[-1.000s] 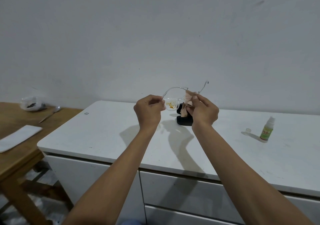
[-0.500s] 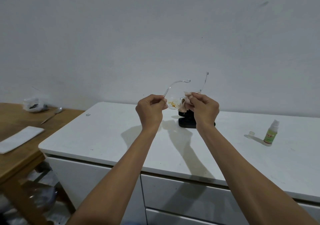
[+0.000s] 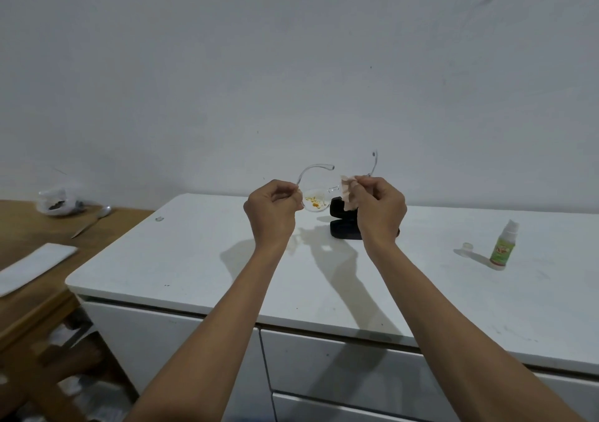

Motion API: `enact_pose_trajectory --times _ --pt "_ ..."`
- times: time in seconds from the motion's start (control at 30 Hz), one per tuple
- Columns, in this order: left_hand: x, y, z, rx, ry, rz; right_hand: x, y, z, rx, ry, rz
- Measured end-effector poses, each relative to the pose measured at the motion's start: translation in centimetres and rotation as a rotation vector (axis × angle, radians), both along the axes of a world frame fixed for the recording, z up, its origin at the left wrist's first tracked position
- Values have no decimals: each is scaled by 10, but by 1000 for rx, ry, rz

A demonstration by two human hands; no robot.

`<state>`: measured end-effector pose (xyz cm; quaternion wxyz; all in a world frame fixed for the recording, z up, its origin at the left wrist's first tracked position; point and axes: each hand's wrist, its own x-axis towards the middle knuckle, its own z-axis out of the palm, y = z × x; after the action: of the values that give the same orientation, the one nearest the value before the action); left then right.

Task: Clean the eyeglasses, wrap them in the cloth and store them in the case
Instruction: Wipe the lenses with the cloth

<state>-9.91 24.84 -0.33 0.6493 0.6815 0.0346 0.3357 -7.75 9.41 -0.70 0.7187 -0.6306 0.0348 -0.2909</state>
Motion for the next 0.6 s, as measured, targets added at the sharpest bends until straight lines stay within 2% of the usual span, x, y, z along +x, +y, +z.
enact_pose_trajectory --times 0.2,0.6 --pt "3 -9 -3 -39 -39 -20 7 6 1 105 -27 24" --pt "7 -10 -8 -78 -33 4 1 -15 -9 -48 27 113"
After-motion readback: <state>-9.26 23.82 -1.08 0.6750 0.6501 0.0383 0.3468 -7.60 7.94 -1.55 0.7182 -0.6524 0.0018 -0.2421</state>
